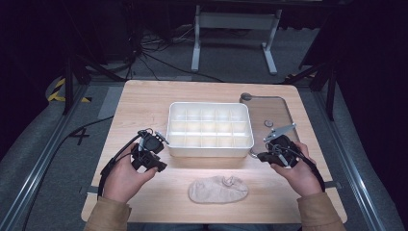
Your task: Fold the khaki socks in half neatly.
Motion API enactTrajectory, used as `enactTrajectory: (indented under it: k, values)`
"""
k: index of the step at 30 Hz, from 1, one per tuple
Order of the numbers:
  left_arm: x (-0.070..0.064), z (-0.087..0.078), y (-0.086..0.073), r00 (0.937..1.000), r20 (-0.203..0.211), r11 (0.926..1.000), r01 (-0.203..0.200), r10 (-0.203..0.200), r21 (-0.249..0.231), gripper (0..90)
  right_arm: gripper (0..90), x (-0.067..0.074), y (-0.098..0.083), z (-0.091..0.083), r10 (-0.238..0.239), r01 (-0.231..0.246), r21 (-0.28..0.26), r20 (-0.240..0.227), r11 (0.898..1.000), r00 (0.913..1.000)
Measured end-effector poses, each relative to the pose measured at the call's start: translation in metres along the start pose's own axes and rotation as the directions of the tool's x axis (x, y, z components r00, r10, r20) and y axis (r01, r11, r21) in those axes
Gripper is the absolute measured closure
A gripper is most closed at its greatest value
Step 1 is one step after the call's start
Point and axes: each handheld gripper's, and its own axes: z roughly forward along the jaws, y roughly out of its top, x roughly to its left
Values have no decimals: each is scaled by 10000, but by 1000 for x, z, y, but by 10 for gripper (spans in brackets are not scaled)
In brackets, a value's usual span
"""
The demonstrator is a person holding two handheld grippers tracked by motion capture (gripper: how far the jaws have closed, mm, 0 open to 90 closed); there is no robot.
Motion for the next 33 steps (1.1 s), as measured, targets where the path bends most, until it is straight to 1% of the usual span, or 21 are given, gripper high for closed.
enactTrajectory:
  k: [2, 4, 6, 8, 11, 13, 14, 17, 19, 21, 23, 25, 26, 28, 30, 31, 33]
  values:
    - [-2, -1, 0, 10000, -58, 10000, -17, 17, 32, 596, 900, 2, 1, 0, -19, 19, -59, -111, 10000, 9999]
    - [-4, -2, 0, 10000, -90, 10000, 9, -8, 15, 591, 900, 4, 2, 1, -141, 140, -59, -148, 9999, 9998]
    - [-7, -4, 1, 10000, 8, 9999, -85, 85, -75, 577, 900, 7, 3, 3, -160, 161, 12, -175, 9999, 9997]
    - [-10, -6, 1, 9999, 155, 9999, -73, 74, -98, 551, 900, 11, 4, 5, -221, 223, 53, -288, 9997, 9993]
    - [-15, -7, 2, 9992, 249, 9994, -299, 304, -194, 546, 900, 16, 6, 6, -329, 331, 35, -527, 9994, 9981]
    - [-20, -8, 3, 9995, 120, 9995, -295, 297, -141, 505, 900, 22, 8, 8, -446, 450, 33, -719, 9990, 9964]
    - [-21, -8, 3, 9991, 128, 9991, -390, 392, -139, 512, 900, 26, 10, 9, -638, 641, -2, -836, 9979, 9945]
    - [-24, -7, 4, 9987, 171, 9987, -478, 482, -191, 517, 900, 37, 14, 13, -908, 910, -36, -1146, 9958, 9893]
    - [-26, -7, 4, 9985, 253, 9986, -482, 487, -218, 526, 900, 43, 16, 15, -1034, 1036, -51, -1262, 9946, 9866]
    - [-28, -7, 3, 9981, 323, 9983, -524, 531, -239, 581, 900, 49, 17, 19, -1223, 1220, -111, -1407, 9925, 9825]
    - [-30, -7, 4, 9974, 442, 9982, -566, 575, -209, 590, 900, 53, 18, 22, -1346, 1350, -71, -1511, 9908, 9793]
    - [-32, -6, 4, 9966, 552, 9980, -603, 613, -194, 624, 900, 57, 18, 25, -1435, 1444, -62, -1573, 9895, 9771]
    - [-32, -6, 5, 9962, 513, 9974, -695, 705, -206, 630, 900, 59, 18, 27, -1497, 1513, -24, -1621, 9885, 9754]
    - [-33, -4, 5, 9963, 657, 9985, -540, 546, -106, 632, 900, 64, 19, 30, -1580, 1598, -34, -1709, 9871, 9725]
    - [-34, -3, 6, 9962, 555, 9977, -680, 678, 23, 642, 900, 70, 19, 34, -1699, 1733, 15, -1879, 9849, 9674]
    - [-35, -1, 6, 9957, 622, 9976, -696, 693, 24, 640, 900, 71, 19, 36, -1754, 1792, 35, -1875, 9838, 9665]
    - [-36, 1, 5, 9954, 631, 9974, -723, 725, -54, 634, 900, 76, 19, 40, -1789, 1846, 84, -2064, 9828, 9620]
